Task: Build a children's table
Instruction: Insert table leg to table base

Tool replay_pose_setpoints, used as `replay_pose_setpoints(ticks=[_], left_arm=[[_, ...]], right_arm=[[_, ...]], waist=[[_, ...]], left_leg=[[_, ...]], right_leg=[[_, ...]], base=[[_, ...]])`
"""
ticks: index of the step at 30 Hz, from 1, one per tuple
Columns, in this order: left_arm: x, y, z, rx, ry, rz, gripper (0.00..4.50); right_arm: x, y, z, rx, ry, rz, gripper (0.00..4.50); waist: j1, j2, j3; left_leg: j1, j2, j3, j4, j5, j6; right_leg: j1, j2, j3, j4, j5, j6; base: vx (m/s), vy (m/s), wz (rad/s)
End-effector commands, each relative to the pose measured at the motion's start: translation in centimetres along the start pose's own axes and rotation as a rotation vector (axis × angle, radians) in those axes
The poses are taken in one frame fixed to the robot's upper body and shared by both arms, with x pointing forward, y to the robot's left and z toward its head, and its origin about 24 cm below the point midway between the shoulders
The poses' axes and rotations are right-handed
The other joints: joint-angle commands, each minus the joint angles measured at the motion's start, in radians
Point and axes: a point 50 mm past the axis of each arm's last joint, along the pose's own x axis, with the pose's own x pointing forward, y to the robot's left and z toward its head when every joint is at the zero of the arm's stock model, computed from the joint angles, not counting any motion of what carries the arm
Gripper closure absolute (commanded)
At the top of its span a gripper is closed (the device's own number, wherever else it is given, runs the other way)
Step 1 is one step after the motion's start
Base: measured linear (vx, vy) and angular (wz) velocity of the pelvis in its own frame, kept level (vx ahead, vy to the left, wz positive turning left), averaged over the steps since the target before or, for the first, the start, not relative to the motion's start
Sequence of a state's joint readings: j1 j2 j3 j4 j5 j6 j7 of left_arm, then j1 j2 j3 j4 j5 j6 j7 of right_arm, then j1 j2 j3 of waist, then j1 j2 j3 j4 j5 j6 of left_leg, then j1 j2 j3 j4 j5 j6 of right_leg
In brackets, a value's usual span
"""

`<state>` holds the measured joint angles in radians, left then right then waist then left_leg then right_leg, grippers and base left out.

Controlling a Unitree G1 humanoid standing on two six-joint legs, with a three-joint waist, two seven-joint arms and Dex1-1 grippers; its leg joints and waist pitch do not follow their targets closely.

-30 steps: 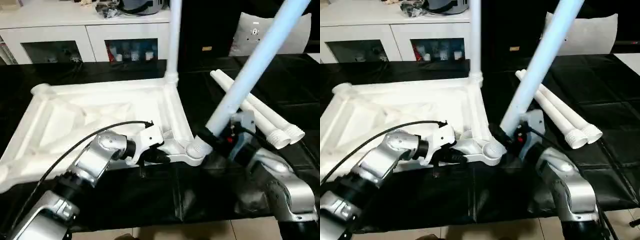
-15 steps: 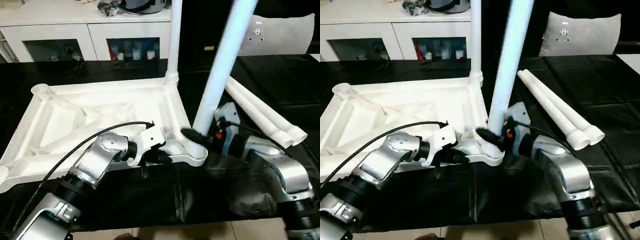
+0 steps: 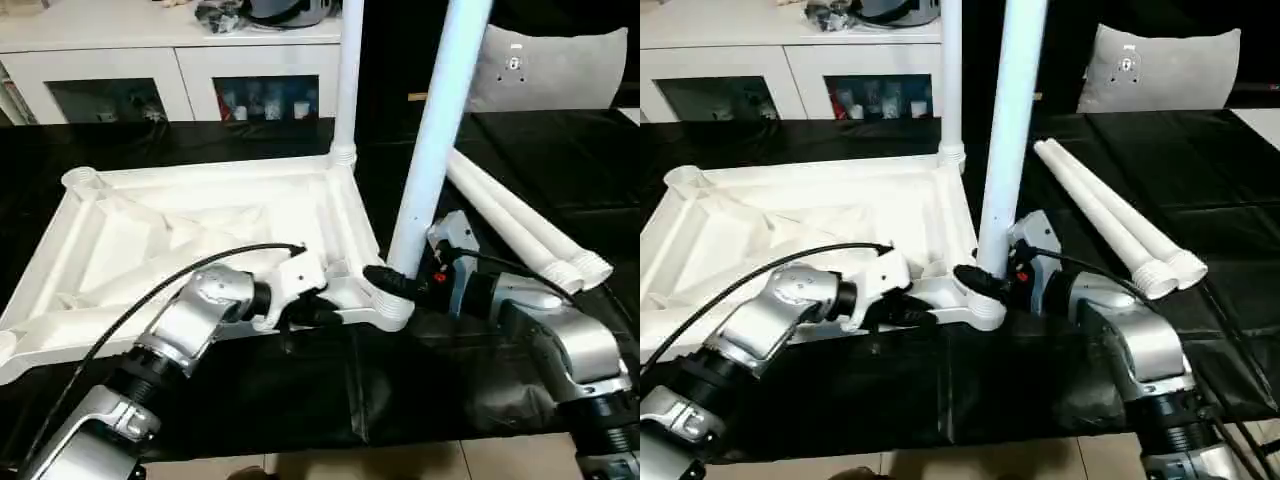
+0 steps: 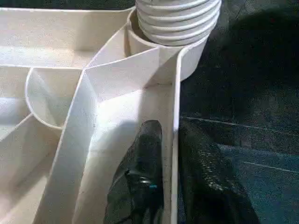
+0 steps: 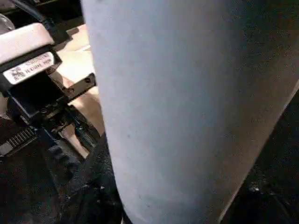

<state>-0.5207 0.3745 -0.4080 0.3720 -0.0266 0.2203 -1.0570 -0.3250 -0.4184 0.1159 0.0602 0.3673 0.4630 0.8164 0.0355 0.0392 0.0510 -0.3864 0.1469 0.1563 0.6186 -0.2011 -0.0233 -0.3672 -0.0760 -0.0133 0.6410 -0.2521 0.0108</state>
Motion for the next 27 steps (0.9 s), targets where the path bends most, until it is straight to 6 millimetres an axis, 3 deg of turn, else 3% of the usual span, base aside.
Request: replay_pose_setpoints(ticks=[1, 5, 6, 16, 22, 27], left_arm=[[-0.7, 0.6, -1.1, -0.018, 0.043, 0.051, 3.47], [-0.8, 0.6, -1.5, -0.027, 0.05, 0.05, 3.46], [-0.8, 0.7, -1.7, -0.04, 0.047, 0.043, 3.71], [-0.7, 0.3, -2.2, -0.062, 0.037, -0.015, 4.47], [-0.5, -0.3, -1.7, -0.002, 0.028, -0.102, 4.5], [-0.3, -0.7, -1.9, 0.042, 0.072, -0.139, 4.5]], right_arm=[[-0.2, -0.2, 0.1, -0.001, -0.021, -0.014, 2.57], [-0.2, -0.3, 0.1, 0.004, -0.032, -0.017, 2.57], [-0.2, -0.3, 0.1, 0.003, -0.038, -0.014, 2.57], [-0.1, -0.1, -0.2, -0.01, -0.021, 0.01, 2.57], [0.2, -0.2, -1.0, -0.028, 0.109, 0.064, 2.57], [0.6, -0.5, -1.1, -0.022, 0.131, 0.078, 2.57]], waist=[[0.006, -0.014, -0.055], [0.005, -0.012, -0.054], [0.005, -0.012, -0.054], [0.004, -0.01, -0.052], [0.003, -0.01, -0.054], [0.005, -0.013, -0.062]], left_leg=[[0.014, 0.071, -0.019, -0.085, -0.135, 0.055], [0.015, 0.072, -0.02, -0.087, -0.154, 0.048], [0.015, 0.072, -0.02, -0.088, -0.157, 0.046], [0.016, 0.073, -0.02, -0.092, -0.188, 0.032], [0.015, 0.073, -0.02, -0.09, -0.154, 0.047], [0.015, 0.072, -0.017, -0.082, -0.074, 0.086]], right_leg=[[0.034, -0.069, 0.031, -0.079, 0.011, -0.288], [0.033, -0.07, 0.032, -0.082, -0.014, -0.286], [0.033, -0.07, 0.032, -0.082, -0.018, -0.285], [0.03, -0.071, 0.034, -0.086, -0.054, -0.279], [0.034, -0.071, 0.033, -0.083, -0.014, -0.286], [0.038, -0.071, 0.029, -0.072, 0.124, -0.309]], base=[[0.0, 0.0, 0.0], [0.0, 0.0, 0.0], [0.0, 0.0, 0.0], [0.0, 0.0, 0.0], [0.0, 0.0, 0.0], [0.0, 0.0, 0.0]])
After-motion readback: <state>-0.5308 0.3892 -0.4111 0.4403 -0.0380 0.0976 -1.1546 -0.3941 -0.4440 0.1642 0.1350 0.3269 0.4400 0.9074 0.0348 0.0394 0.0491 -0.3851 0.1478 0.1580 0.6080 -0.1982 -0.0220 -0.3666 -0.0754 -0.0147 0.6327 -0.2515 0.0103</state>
